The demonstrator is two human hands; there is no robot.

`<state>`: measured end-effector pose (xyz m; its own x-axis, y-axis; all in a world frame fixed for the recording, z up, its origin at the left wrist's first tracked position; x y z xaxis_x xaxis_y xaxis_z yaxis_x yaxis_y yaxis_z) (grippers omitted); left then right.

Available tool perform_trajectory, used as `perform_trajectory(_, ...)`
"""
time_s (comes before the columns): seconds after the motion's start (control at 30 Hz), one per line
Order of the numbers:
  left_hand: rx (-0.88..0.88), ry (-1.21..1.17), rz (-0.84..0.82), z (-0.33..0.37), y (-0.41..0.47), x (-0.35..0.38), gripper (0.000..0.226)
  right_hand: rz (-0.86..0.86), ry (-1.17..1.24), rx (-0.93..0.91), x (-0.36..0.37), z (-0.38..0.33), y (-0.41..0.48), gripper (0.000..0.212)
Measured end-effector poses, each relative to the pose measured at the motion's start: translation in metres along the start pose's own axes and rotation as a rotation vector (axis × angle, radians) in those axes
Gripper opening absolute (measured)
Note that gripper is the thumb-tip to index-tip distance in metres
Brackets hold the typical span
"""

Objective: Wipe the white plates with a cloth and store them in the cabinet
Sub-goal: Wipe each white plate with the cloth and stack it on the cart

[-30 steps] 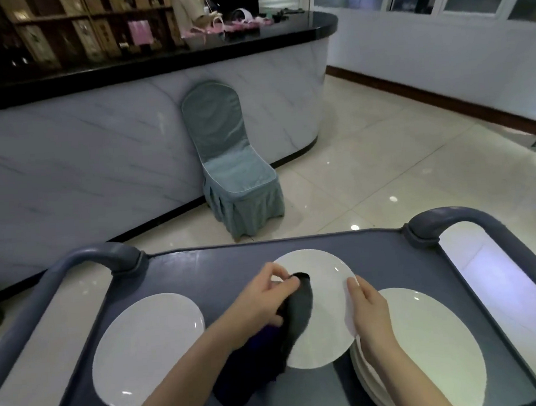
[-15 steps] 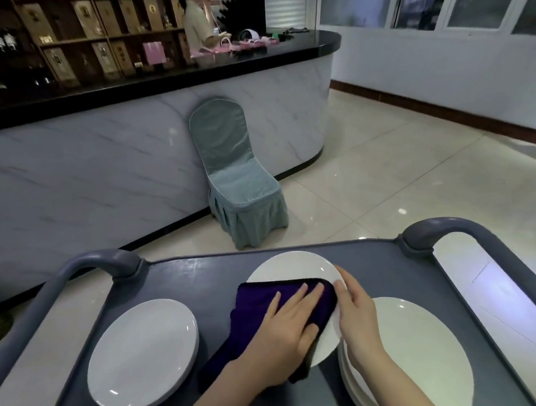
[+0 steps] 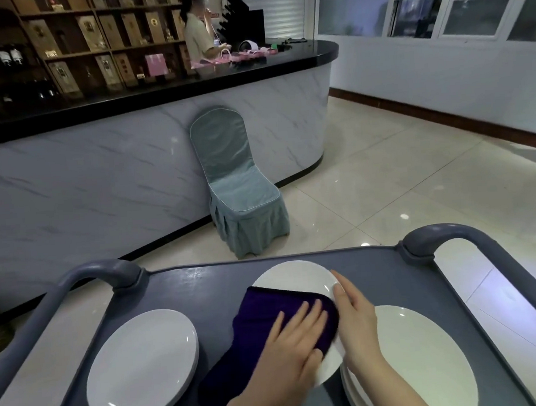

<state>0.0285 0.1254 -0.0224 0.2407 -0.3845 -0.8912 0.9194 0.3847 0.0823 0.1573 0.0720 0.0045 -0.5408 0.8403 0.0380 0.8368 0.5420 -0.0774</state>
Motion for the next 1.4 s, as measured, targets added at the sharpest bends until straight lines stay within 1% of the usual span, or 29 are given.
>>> perform_trajectory(0.07,0.061,-0.046,-0.022,0.001,0.010,-0.010,0.060,-0.021,0.060,0.041,0.005,0.006,-0.005,0.029)
perform_trajectory(0.13,0.035,-0.138,-0.036,-0.015,0.023,-0.029,0.064,-0.026,0.095,0.058,0.005,0.005,-0.005,0.027)
perform_trajectory(0.17,0.009,-0.131,-0.029,-0.024,0.029,-0.038,0.065,-0.026,0.092,0.050,0.004,0.003,-0.004,0.026)
perform_trajectory(0.27,-0.078,0.068,0.045,-0.046,0.035,-0.055,0.059,-0.005,0.063,0.001,-0.001,-0.015,0.004,0.027)
perform_trajectory(0.33,-0.140,0.125,0.076,-0.047,0.025,-0.052,0.058,0.022,0.070,-0.039,-0.005,-0.027,0.011,0.029)
perform_trajectory(0.37,-0.138,0.145,0.089,-0.043,0.017,-0.046,0.059,0.039,0.077,-0.047,-0.008,-0.030,0.014,0.030)
perform_trajectory(0.43,-0.077,0.140,0.089,-0.024,0.000,-0.028,0.061,0.078,0.098,-0.046,-0.011,-0.032,0.018,0.029)
perform_trajectory(0.5,0.006,0.088,0.037,0.000,-0.008,-0.012,0.063,0.096,0.101,-0.041,-0.010,-0.027,0.015,0.027)
perform_trajectory(0.57,0.051,0.103,0.064,0.007,-0.001,-0.011,0.062,0.082,0.112,-0.016,-0.003,-0.015,0.006,0.025)
perform_trajectory(0.63,0.013,0.132,0.120,-0.002,0.015,-0.025,0.058,0.039,0.167,0.022,0.006,-0.004,-0.005,0.026)
perform_trajectory(0.7,-0.078,0.126,0.089,-0.022,0.029,-0.041,0.055,0.002,0.165,0.025,0.011,-0.001,-0.011,0.028)
perform_trajectory(0.8,-0.167,0.146,0.069,-0.040,0.030,-0.049,0.055,0.027,0.135,-0.009,0.009,-0.014,-0.004,0.027)
perform_trajectory(0.9,-0.195,0.174,0.128,-0.038,0.003,-0.044,0.056,0.072,0.120,-0.058,-0.002,-0.034,0.006,0.031)
perform_trajectory(0.93,-0.191,0.183,0.124,-0.034,-0.008,-0.039,0.058,0.096,0.119,-0.063,-0.006,-0.038,0.007,0.032)
perform_trajectory(1.0,-0.173,0.099,0.067,-0.022,-0.022,-0.028,0.060,0.123,0.107,-0.072,-0.009,-0.038,0.005,0.033)
perform_trajectory(1.07,-0.136,0.070,0.020,-0.005,-0.024,-0.020,0.063,0.107,0.104,-0.050,-0.003,-0.028,-0.002,0.030)
perform_trajectory(1.13,-0.033,0.145,0.080,0.008,-0.016,-0.021,0.062,0.055,0.113,-0.003,0.008,-0.013,-0.014,0.026)
perform_trajectory(1.23,0.010,0.171,0.146,0.002,0.003,-0.036,0.057,-0.006,0.201,0.061,0.018,-0.003,-0.024,0.026)
perform_trajectory(1.3,-0.087,0.125,0.119,-0.018,0.013,-0.044,0.056,0.002,0.173,0.035,0.015,-0.010,-0.021,0.026)
perform_trajectory(1.4,-0.224,0.170,0.108,-0.041,0.007,-0.049,0.057,0.050,0.141,-0.035,0.004,-0.030,-0.011,0.028)
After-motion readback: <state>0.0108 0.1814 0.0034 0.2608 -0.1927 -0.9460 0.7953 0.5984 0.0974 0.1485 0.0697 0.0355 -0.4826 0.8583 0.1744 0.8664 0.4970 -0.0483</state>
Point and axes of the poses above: each hand's wrist, its own y-axis towards the middle knuckle, its own x-axis out of the palm, z = x × y, the point moved 4 cm from there along y, towards the middle knuckle, and after that the axes turned 2 degrees about -x, right-handed, at the moved point
